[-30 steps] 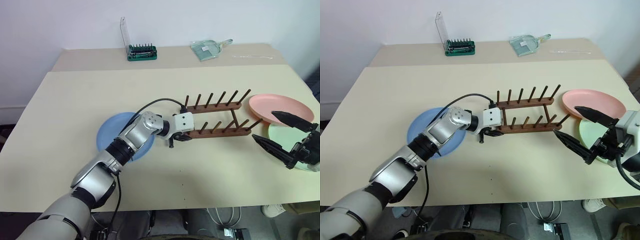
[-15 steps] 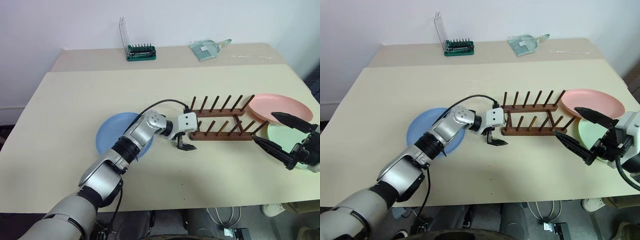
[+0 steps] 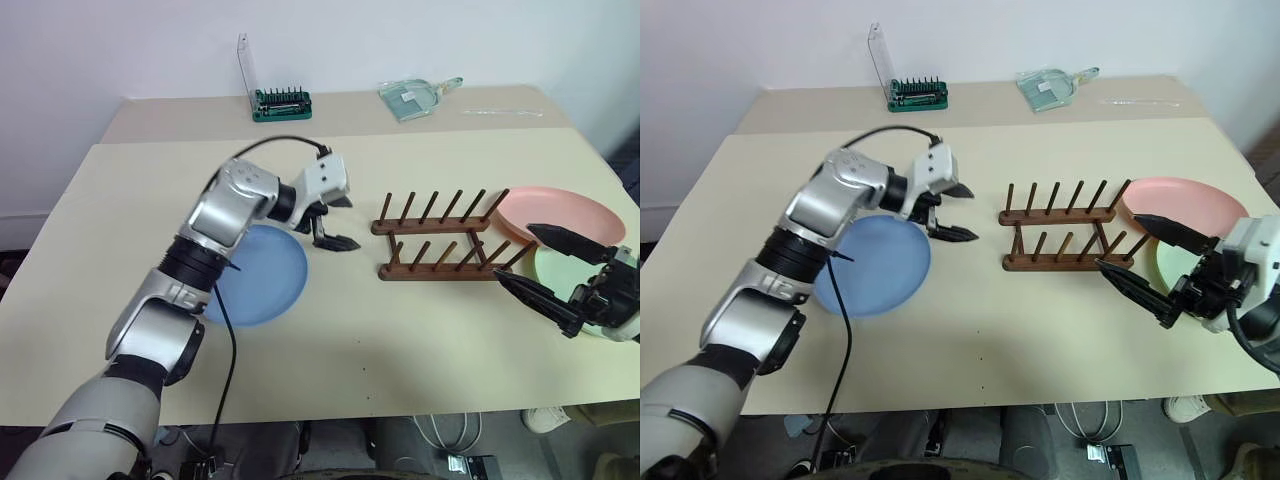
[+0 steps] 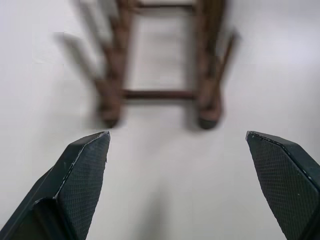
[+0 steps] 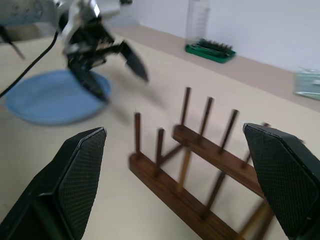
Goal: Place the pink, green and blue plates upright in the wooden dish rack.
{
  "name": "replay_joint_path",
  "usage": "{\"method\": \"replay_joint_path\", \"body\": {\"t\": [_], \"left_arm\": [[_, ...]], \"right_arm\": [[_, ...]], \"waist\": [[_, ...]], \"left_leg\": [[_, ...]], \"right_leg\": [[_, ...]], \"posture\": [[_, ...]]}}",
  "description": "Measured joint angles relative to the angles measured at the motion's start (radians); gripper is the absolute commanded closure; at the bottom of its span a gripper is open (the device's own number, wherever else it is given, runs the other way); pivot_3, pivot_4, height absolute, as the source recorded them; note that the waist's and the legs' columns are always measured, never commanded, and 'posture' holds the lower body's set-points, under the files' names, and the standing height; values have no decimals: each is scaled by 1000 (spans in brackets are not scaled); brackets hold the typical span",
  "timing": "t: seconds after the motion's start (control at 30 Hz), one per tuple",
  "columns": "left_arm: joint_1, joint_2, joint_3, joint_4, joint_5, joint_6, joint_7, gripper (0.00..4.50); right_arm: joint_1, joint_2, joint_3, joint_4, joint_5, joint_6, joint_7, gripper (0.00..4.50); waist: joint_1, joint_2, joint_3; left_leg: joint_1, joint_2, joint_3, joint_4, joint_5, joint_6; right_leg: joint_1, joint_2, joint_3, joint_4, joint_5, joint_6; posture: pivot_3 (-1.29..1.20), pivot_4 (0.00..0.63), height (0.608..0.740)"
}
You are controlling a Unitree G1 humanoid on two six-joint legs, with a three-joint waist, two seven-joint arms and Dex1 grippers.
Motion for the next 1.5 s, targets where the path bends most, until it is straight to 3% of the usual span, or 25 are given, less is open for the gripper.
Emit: {"method": "replay_joint_path", "body": {"t": [0.07,0.2,0.27,0.3,0.4,0.6,0.7,0.93,1.17,1.5], "left_arm": [[-1,-2,34,-33,-70,89,-26,1272],[41,17,34,-260,-299,334,-178,3271],[54,5,11,-313,-339,367,-195,4286],[61,-20,-15,-313,-330,356,-176,4500],[97,-98,-107,-280,-287,332,-108,4500],[97,-138,-265,-181,-122,158,-32,4500],[97,-235,-324,-84,-34,106,63,4500],[83,-286,-341,7,85,-7,158,4500],[64,-334,-365,169,234,-153,324,4500],[-21,-370,-322,410,342,-329,510,4500]], "right_arm": [[-10,0,30,0,12,18,1,863],[53,-46,85,28,-43,30,66,2796],[61,-49,108,58,-89,17,81,3837],[60,-49,129,75,-121,0,79,4363],[60,-52,212,118,-241,-58,78,4448],[3,-61,338,254,-449,-152,32,4448],[-58,-74,384,327,-536,-203,2,4448],[-127,-81,434,454,-642,-298,-30,4448],[-279,-65,521,566,-724,-364,-85,4448],[-508,-22,638,794,-833,-498,-127,4448]], "waist": [[2,0,0],[-2,0,0],[-2,0,0],[-1,0,0],[1,-1,0],[0,0,0],[6,0,0],[-3,0,0],[1,0,0],[-2,0,0]], "left_leg": [[-1,0,0,0,0,0],[-1,0,0,0,2,-4],[0,0,1,1,2,-4],[1,0,1,1,2,-4],[2,0,1,1,0,0],[3,0,2,0,2,-4],[1,-1,2,1,2,-3],[2,0,4,0,3,-5],[2,-1,4,1,3,-5],[2,-1,4,0,3,-6]], "right_leg": [[0,0,0,0,0,0],[-1,0,0,0,0,0],[0,0,1,0,0,0],[1,0,1,0,0,0],[2,0,1,0,0,0],[2,1,3,0,0,0],[2,0,3,-1,0,0],[1,1,4,0,0,1],[1,0,4,-1,0,2],[1,1,4,0,1,1]], "posture": [[0,150,740],[0,150,740],[0,150,740],[0,150,740],[0,150,740],[0,150,740],[0,150,740],[0,150,740],[0,150,740],[0,150,740]]}}
